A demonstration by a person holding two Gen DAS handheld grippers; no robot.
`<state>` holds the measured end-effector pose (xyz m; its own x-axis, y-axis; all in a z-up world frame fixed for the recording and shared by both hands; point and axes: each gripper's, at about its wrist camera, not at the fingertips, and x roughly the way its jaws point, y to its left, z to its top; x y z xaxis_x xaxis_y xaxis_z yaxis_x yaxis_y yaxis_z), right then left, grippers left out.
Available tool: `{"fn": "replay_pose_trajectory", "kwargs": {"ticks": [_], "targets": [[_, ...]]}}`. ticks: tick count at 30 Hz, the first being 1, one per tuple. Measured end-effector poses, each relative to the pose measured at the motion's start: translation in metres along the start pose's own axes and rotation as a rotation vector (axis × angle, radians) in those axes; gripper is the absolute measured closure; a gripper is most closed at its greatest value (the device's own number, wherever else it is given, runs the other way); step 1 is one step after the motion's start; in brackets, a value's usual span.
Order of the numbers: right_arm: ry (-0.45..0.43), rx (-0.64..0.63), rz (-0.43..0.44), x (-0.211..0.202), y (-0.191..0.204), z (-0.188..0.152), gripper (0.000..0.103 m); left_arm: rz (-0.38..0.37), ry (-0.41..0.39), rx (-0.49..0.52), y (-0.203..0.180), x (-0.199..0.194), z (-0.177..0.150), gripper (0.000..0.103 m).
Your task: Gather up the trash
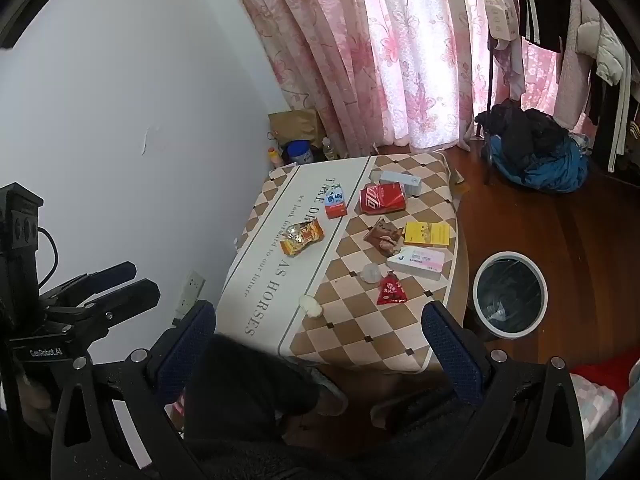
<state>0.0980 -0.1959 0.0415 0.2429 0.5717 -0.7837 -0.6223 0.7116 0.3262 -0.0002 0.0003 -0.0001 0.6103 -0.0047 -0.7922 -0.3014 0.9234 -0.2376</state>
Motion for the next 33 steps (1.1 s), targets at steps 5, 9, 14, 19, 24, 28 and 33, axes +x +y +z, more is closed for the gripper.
{"fn": "replay_pose_trajectory", "kwargs": {"ticks": [5,9,14,19,24,28,33], "targets": [[0.002,-0.003,-0.012,0.001,0.0,0.0,0.0,-0.007,0.003,-0.009,-0.009,-0.005,0.001,0.0],[0.004,-0.001,-0.012,0.001,0.001,0.0,0.0,-0.01,0.003,-0.008,-0.012,0.0,0.005,0.0],[0.006,0.004,-0.007,0.002,0.002,0.003,0.0,-0.03,-0.009,-0.008,-0.001,-0.002,0.003,0.0],[0.006,0.003,-0.002,0.004,0.004,0.001,0.0,-0.04,-0.011,-0.014,0.003,-0.003,0.003,0.0],[0.01,0.001,0.003,0.004,0.009,0.0,0.0,-0.077,-0.012,-0.025,0.005,-0.005,0.004,0.0],[0.01,-0.003,0.006,0.003,0.009,0.0,0.0,-0.091,-0.017,-0.03,0.005,-0.006,0.003,0.0],[0.004,-0.002,0.01,0.003,0.009,0.0,0.0,-0.099,-0.021,-0.029,0.006,-0.006,0.001,0.0]]}}
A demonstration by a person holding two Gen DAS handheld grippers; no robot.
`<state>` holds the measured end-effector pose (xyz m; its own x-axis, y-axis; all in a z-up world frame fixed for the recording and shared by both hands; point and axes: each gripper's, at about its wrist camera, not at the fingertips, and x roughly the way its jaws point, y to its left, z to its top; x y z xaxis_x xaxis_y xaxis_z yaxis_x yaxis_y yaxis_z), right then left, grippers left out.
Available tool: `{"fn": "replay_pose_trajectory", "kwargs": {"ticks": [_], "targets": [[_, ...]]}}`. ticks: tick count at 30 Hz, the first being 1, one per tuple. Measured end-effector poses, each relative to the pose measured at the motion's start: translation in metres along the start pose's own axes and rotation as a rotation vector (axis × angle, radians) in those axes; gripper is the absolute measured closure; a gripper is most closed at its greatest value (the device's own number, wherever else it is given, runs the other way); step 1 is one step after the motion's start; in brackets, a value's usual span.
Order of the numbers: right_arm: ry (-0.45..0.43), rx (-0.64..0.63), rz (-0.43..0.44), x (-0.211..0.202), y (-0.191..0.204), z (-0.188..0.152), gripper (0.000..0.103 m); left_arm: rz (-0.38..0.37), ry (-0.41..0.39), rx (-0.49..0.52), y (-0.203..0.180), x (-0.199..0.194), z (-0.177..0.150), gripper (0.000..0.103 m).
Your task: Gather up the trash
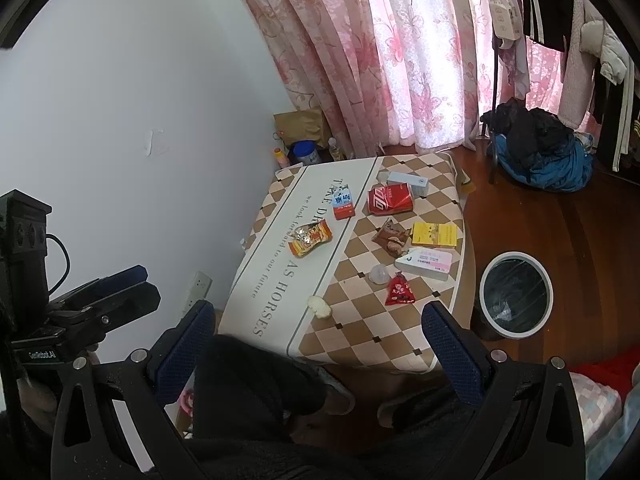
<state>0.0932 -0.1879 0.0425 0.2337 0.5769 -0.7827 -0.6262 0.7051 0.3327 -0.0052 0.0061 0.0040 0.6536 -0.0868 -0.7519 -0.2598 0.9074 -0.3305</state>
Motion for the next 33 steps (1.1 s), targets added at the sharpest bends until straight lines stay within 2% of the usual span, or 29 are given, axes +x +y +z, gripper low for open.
{"fn": "replay_pose_trajectory", "kwargs": {"ticks": [33], "targets": [[0.016,-0.007,0.015,0.0049,0.0054,-0.0007,0.0,-0.019,0.002,-0.005,-0.0032,-0.0014,-0.0012,0.0]]}}
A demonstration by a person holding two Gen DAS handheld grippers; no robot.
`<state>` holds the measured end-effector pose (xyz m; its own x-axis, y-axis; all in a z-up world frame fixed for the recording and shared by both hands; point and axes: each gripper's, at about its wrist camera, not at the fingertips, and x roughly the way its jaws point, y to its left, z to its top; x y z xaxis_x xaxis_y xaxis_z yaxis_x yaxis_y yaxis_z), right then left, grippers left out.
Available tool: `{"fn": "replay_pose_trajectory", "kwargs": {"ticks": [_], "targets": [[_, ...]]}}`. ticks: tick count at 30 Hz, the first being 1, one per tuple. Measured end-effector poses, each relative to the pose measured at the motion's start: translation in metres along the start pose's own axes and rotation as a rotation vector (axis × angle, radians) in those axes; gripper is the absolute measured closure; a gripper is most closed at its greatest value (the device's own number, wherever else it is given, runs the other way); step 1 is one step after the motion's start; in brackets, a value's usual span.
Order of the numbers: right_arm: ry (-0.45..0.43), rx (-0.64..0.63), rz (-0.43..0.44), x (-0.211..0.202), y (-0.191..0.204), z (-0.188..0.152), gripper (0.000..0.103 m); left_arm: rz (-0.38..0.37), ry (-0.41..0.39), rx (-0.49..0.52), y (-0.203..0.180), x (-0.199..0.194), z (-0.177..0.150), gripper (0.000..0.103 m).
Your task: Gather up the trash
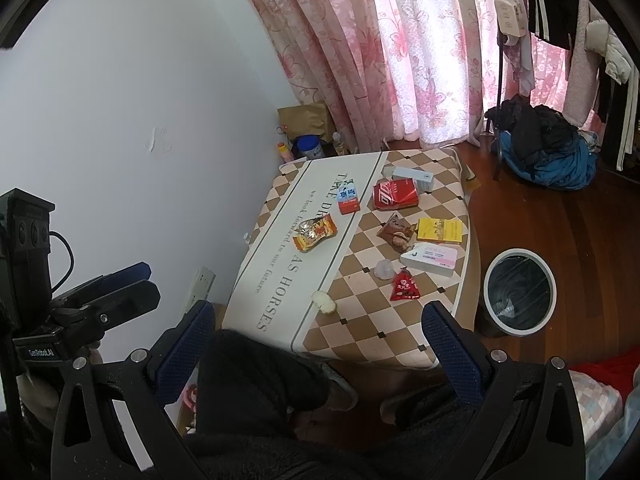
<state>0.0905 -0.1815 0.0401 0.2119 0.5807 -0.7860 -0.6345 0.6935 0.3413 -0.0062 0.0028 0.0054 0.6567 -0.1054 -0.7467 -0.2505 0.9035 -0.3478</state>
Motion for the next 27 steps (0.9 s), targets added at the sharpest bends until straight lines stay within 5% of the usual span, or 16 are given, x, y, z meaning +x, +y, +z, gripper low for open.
{"fn": "replay_pose_trajectory", "kwargs": {"ticks": [27], "targets": [[0.002,-0.007,0.01,0.005,0.002,0.002,0.0,-0.004,0.006,-0.007,0.011,-0.002,-0.005,0.0]]}}
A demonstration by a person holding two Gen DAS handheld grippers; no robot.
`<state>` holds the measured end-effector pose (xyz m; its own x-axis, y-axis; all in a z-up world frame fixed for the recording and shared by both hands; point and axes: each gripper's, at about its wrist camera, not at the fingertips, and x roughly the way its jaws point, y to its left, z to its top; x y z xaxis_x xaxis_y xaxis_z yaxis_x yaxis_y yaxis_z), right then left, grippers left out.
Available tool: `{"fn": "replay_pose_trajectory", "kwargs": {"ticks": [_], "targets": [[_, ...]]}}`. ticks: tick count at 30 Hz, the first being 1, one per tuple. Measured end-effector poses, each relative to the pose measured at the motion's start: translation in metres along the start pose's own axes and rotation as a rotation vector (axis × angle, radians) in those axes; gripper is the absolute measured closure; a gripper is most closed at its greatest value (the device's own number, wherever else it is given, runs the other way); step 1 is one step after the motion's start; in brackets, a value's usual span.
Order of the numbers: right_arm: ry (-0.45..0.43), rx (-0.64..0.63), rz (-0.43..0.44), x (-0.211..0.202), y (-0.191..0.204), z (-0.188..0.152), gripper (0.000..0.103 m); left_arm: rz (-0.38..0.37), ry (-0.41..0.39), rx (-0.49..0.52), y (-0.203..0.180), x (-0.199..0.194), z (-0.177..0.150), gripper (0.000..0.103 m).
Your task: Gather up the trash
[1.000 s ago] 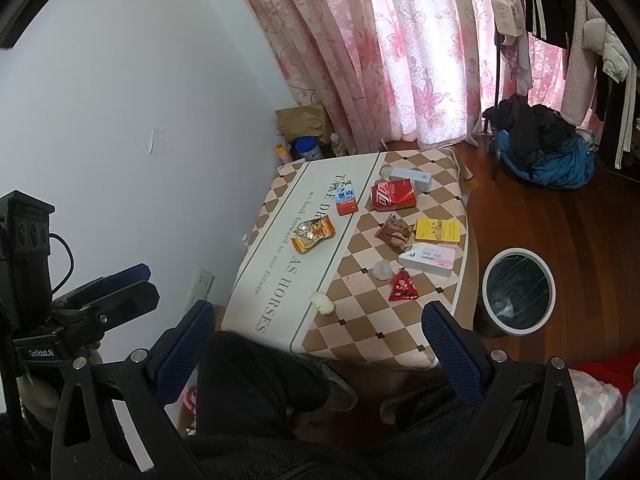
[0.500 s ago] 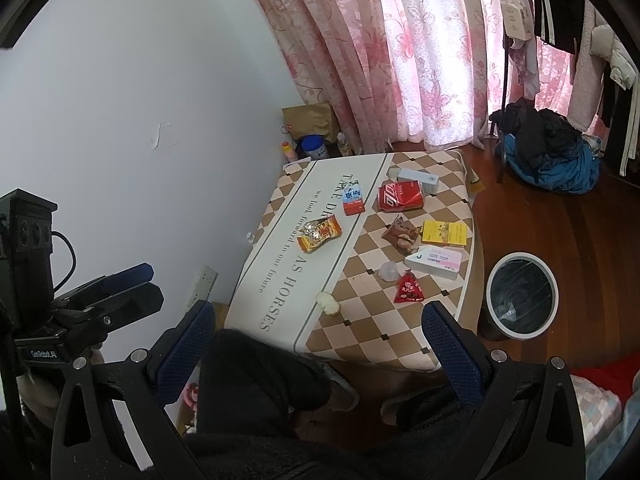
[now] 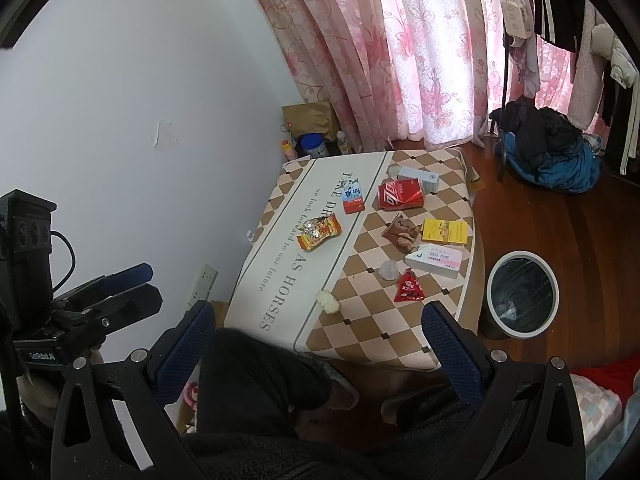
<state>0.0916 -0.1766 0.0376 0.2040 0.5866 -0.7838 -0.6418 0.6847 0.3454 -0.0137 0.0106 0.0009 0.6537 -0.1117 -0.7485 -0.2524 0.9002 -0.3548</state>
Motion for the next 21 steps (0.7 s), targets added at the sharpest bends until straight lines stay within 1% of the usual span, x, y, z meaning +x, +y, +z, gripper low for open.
{"fn": "replay_pose_trajectory", "kwargs": {"ticks": [8,10,12,15,16,18,21], "targets": [[0.0,0.001,0.0,0.001,0.0,0.0,0.0,0.001,0.0,0.0,0.0,0.0,0.0,0.0],[-0.002,0.004,-0.001,0.001,0.0,0.0,0.0,0.018,-0.003,0.001,0.0,0.002,-0.001,0.0],[-0.006,0.022,-0.014,0.004,-0.003,0.0,0.0,0.082,-0.02,0.005,0.001,0.01,0.001,0.0],[-0.001,0.063,-0.032,0.014,-0.014,0.002,0.0,0.244,-0.042,0.013,0.012,0.037,0.006,0.0],[0.0,0.074,-0.043,0.02,-0.019,0.002,0.0,0.281,-0.04,0.012,0.016,0.047,0.007,0.0],[0.01,0.105,-0.073,0.036,-0.033,0.005,0.0,0.366,-0.014,0.003,0.03,0.078,0.01,0.0],[0.046,0.17,-0.117,0.074,-0.061,0.011,0.0,0.443,0.029,-0.008,0.049,0.123,0.011,0.0]]}}
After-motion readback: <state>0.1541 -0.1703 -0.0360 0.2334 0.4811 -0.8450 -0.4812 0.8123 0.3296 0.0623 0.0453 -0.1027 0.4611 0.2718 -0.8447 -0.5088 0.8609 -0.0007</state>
